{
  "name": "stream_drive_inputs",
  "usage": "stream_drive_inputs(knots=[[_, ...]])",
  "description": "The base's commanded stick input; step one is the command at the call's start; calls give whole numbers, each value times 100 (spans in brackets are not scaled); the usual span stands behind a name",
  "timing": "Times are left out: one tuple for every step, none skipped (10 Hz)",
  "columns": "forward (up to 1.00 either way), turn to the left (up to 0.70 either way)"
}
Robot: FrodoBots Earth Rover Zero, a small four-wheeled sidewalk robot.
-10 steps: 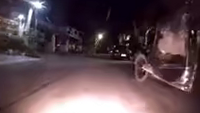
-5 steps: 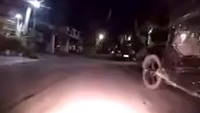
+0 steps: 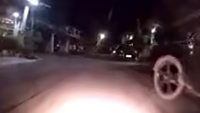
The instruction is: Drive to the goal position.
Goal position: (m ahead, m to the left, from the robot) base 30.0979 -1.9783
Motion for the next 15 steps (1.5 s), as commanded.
stream_drive_inputs(knots=[[85,0],[85,0],[85,0],[85,0],[85,0],[85,0],[85,0],[85,0],[85,0],[85,0],[85,0],[85,0],[85,-26],[85,-32],[85,-14]])
